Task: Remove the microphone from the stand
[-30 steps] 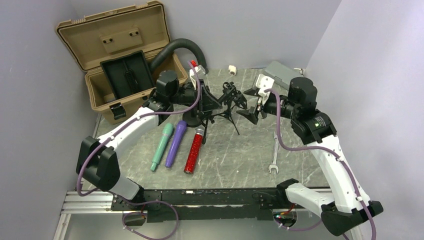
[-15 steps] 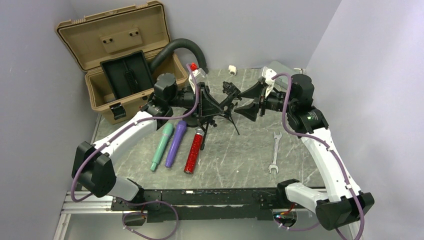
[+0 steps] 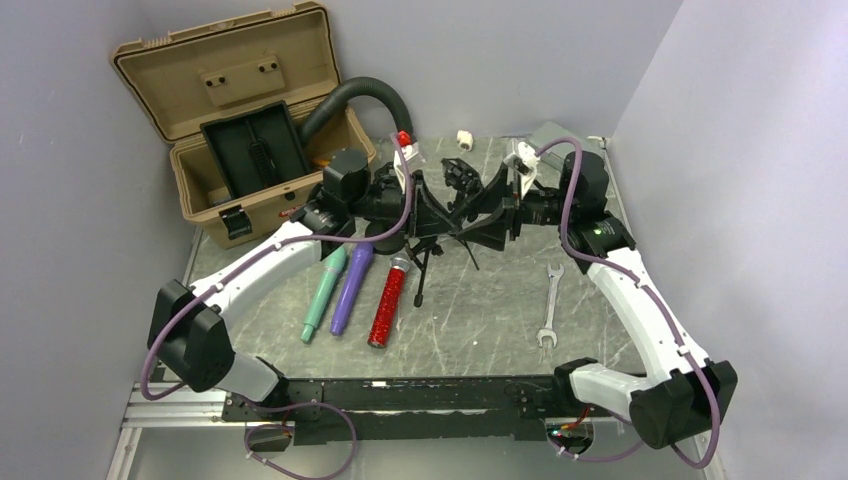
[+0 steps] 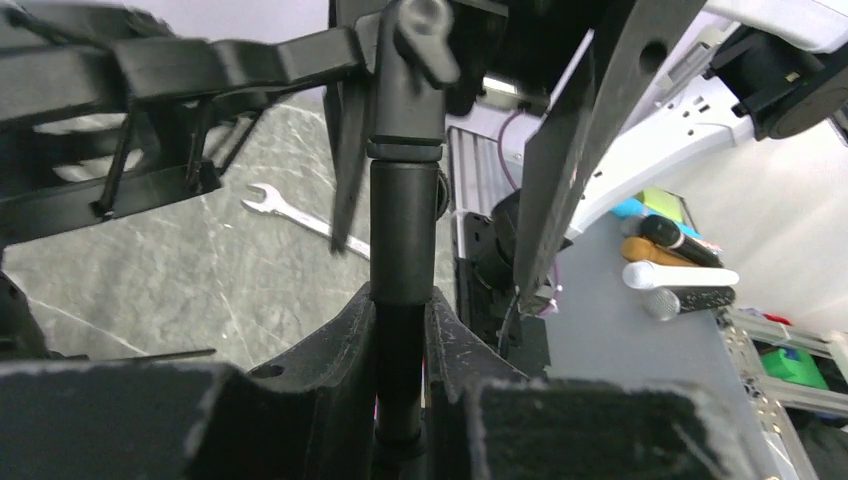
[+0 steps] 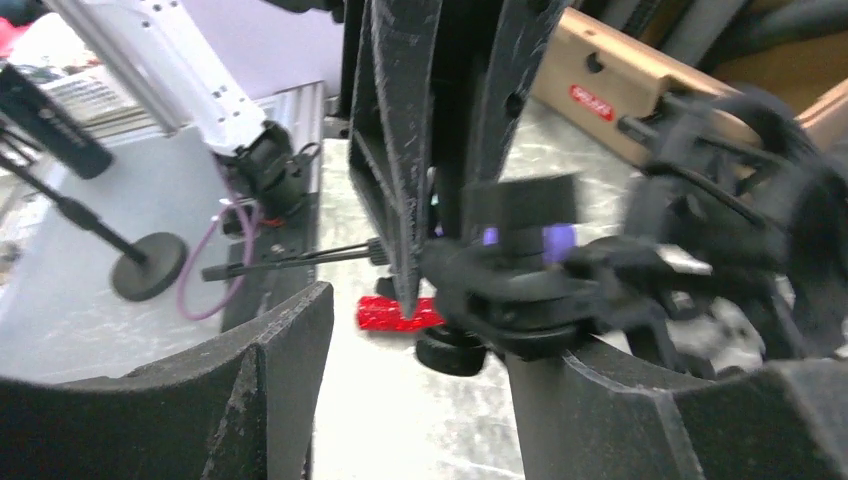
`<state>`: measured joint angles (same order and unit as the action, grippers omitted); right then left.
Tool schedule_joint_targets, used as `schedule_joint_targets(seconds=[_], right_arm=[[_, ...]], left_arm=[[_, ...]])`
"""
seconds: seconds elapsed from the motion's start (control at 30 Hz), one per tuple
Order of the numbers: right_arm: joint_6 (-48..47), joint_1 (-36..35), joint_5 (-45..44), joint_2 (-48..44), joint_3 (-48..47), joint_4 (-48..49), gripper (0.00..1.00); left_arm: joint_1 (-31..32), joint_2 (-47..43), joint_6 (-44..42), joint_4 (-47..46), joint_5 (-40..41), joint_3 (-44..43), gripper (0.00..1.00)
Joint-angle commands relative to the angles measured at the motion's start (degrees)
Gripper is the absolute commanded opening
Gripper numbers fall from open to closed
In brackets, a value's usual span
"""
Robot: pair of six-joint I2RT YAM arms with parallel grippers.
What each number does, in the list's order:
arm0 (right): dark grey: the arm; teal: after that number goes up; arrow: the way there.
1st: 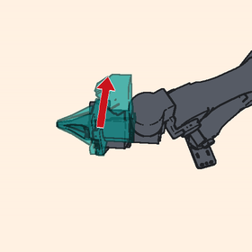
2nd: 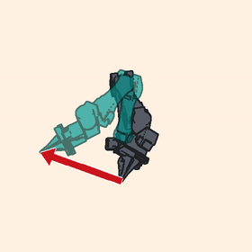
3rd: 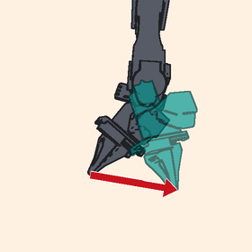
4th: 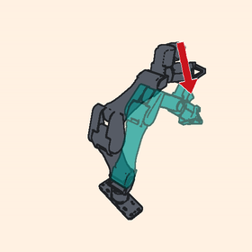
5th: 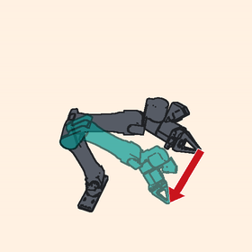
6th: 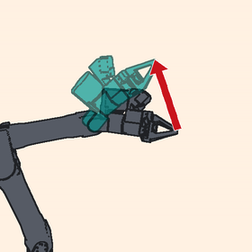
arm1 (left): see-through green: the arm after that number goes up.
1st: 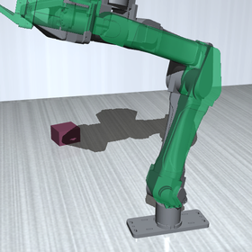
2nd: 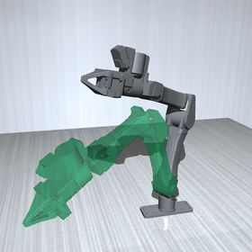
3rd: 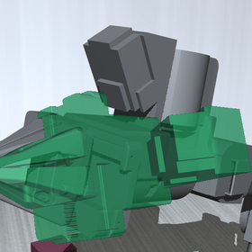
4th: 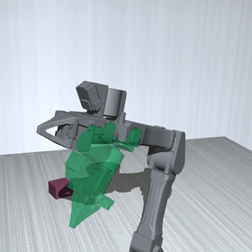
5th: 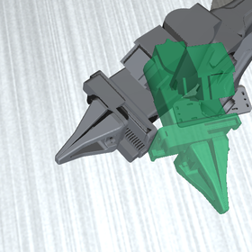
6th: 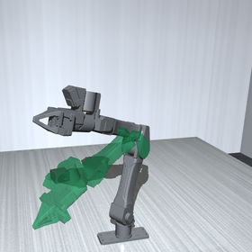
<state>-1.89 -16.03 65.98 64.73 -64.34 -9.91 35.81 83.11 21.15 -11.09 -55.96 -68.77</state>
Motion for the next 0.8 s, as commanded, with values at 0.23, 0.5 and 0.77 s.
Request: schedule_joint_targets(seconds=[0.23,0.5,0.77], right_arm=[[11.1,-0.4,7.2,0.9,2.9,13.4,0.6],[11.4,-0.4,2.7,1.1,2.9,13.6,0.57],[13.5,0.0,-0.1,0.5,4.2,16.0,0.45]], left_arm=[[2.6,1.5,-9.5,4.6,7.9,-6.6,0.0],[5.0,0.2,-14.6,6.6,8.8,-3.9,0.0],[6.8,0.4,-16.3,7.0,9.4,-3.2,0.0]])
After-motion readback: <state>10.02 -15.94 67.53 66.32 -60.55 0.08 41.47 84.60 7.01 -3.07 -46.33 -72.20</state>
